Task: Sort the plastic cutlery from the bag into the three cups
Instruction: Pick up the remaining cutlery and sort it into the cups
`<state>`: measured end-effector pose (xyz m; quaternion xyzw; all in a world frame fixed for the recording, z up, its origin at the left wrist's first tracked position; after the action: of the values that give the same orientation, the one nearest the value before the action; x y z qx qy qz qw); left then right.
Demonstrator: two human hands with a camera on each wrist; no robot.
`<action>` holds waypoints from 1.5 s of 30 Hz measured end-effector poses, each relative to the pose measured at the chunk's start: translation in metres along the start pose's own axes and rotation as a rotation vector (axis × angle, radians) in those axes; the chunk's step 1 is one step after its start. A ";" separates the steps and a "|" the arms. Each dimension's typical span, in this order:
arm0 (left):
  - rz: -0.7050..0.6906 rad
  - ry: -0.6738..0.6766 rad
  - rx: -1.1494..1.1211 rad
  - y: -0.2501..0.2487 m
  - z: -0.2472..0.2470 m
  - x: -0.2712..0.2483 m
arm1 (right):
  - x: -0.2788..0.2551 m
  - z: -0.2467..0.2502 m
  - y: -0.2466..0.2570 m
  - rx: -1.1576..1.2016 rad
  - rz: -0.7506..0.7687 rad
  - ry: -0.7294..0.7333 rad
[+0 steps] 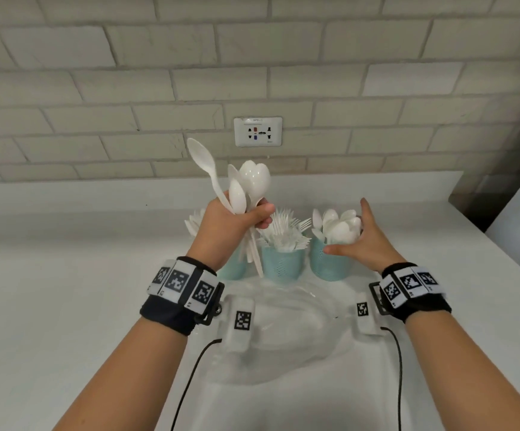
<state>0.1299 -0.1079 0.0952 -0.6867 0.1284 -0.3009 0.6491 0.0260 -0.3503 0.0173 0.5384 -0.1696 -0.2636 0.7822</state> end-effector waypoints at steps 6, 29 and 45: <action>-0.050 0.075 0.006 -0.011 -0.046 0.026 | 0.009 0.003 -0.005 -0.058 0.016 0.057; 0.123 0.070 0.250 0.065 -0.160 0.066 | 0.019 -0.001 -0.020 0.114 0.077 0.141; -0.042 0.020 0.108 0.066 -0.164 0.054 | 0.018 0.000 -0.016 0.040 0.071 0.111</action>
<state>0.0911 -0.2805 0.0405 -0.6501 0.1038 -0.3278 0.6776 0.0364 -0.3655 0.0019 0.5615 -0.1500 -0.2020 0.7883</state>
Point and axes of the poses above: each hand's wrist, its own x-axis towards the middle knuckle, its own z-axis out of the back of the hand, y = z × x, the point moved 1 cm from there along x, towards the middle knuckle, and after that the axes turned 5 degrees about x, right-handed, at the moved point
